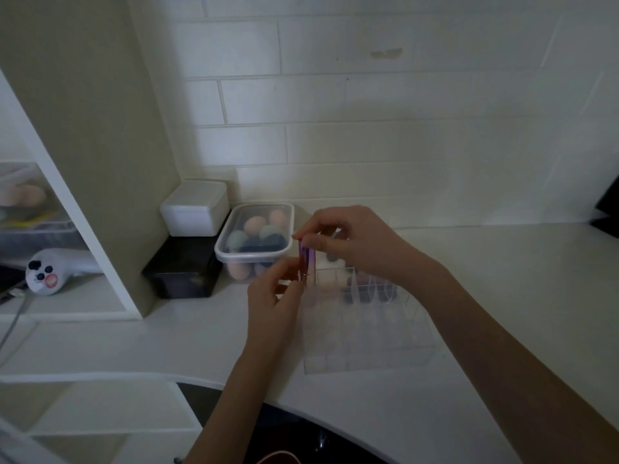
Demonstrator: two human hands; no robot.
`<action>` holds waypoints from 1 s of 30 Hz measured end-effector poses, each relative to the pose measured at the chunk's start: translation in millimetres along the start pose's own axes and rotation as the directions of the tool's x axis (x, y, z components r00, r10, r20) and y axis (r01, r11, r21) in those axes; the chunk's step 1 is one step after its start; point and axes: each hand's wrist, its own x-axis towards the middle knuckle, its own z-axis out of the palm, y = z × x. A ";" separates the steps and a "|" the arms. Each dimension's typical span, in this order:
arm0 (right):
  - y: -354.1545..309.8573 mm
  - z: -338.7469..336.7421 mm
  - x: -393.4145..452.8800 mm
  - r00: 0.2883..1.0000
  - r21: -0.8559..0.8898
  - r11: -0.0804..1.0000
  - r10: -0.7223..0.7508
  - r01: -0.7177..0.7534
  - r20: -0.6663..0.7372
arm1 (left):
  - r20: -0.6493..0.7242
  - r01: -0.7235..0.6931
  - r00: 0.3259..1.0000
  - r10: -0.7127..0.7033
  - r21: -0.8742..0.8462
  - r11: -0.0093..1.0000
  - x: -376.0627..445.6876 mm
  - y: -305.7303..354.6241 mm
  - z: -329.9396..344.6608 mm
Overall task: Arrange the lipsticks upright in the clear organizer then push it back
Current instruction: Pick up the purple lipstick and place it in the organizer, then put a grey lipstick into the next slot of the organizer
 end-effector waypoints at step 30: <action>165.1 -37.2 -22.7 0.824 -0.090 0.879 0.397 -0.468 -0.403 | 0.557 0.022 0.767 -0.319 0.473 0.881 121.6 -16.4 74.8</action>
